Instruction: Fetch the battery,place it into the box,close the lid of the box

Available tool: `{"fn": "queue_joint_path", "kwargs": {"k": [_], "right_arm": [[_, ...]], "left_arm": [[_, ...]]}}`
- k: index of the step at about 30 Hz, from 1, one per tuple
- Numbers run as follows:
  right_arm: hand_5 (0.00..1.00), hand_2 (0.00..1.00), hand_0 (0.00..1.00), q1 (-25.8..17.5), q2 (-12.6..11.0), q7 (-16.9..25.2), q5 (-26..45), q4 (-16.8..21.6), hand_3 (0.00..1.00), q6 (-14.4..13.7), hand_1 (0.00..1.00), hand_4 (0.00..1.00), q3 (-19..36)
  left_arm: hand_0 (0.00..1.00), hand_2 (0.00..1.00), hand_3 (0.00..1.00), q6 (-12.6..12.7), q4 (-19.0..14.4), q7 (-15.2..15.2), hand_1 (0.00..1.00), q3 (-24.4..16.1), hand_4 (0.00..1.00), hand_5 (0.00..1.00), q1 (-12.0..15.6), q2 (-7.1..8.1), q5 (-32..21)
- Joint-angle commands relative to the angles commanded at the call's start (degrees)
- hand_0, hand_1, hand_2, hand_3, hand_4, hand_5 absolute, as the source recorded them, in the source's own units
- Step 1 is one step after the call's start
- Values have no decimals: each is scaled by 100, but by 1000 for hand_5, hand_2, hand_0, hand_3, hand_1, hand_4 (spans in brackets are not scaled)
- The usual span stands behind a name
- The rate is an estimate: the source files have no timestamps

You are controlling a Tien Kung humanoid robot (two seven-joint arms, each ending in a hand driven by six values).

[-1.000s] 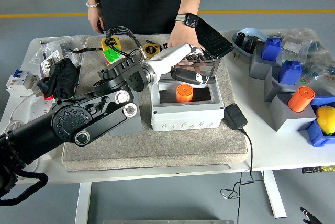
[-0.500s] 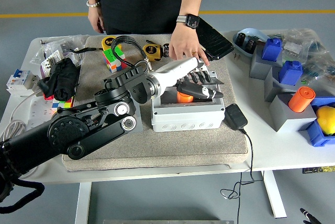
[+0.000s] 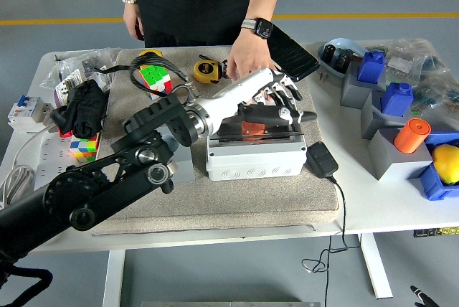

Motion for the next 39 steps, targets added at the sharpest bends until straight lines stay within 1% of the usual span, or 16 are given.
{"fn": "queue_joint_path", "kwargs": {"k": [3,4,5,7,9,10,11,15,17,20,22,23,28,32,36,39], "right_arm": [[496,660,584,0,5,-8,-8,-5,574,1,637,937,1],[496,660,584,3,8,-14,-21,-8,574,2,637,937,0],[497,660,583,6,10,-17,-21,-10,573,4,637,937,-8],[497,660,583,16,14,-26,-18,-16,573,11,637,937,-25],[497,660,583,27,18,-32,-22,-19,573,14,637,937,-31],[497,660,583,31,20,-32,-19,-20,573,15,637,937,-33],[496,660,583,34,24,-32,-11,-21,573,16,637,937,-36],[496,660,583,49,37,-31,30,-26,573,22,637,937,-57],[497,660,583,55,39,-36,39,-28,573,25,637,937,-78],[497,660,583,68,36,-51,33,-28,573,30,637,937,-123],[497,660,583,73,36,-57,35,-27,573,35,637,937,-138],[497,660,584,77,39,-60,33,-26,573,34,637,937,-145],[497,660,584,88,62,-59,30,-22,573,29,637,937,-165],[497,660,586,103,68,-55,21,-16,574,17,638,937,-164],[497,661,585,96,74,-58,50,-18,574,21,638,937,-167],[497,661,585,87,73,-70,52,-23,574,21,638,937,-176]], "left_arm": [[351,580,596,315,-72,-484,598,-339,991,625,313,151,-459],[351,580,596,484,-82,-701,598,-514,991,625,467,236,-660],[421,595,601,591,-76,-844,625,-629,992,602,558,282,-809],[421,595,601,838,-40,-1165,625,-901,992,602,753,362,-1171],[421,595,601,1022,59,-1297,625,-1220,992,602,999,382,-1188],[421,595,601,1056,89,-1317,625,-1342,992,602,1093,390,-1187],[483,626,614,1072,118,-1328,653,-1461,992,576,1188,401,-1222],[483,626,614,1107,231,-1417,653,-1918,992,576,1623,499,-1504],[479,623,610,1179,283,-1553,648,-2019,989,570,1764,570,-1698],[479,623,610,1417,369,-1919,648,-2132,989,570,1935,686,-2113],[479,623,610,1501,404,-2095,648,-2194,989,570,1984,710,-2395],[487,634,603,1529,427,-2205,653,-2271,976,512,2019,713,-2528],[487,634,603,1461,479,-2217,653,-2494,976,512,2070,705,-2687],[482,634,604,1428,497,-2158,652,-2639,985,521,2078,707,-2654],[474,633,606,1354,512,-2054,650,-2758,995,529,2071,720,-2879],[474,633,606,1311,515,-1999,650,-2818,995,529,2059,715,-2872]]}}
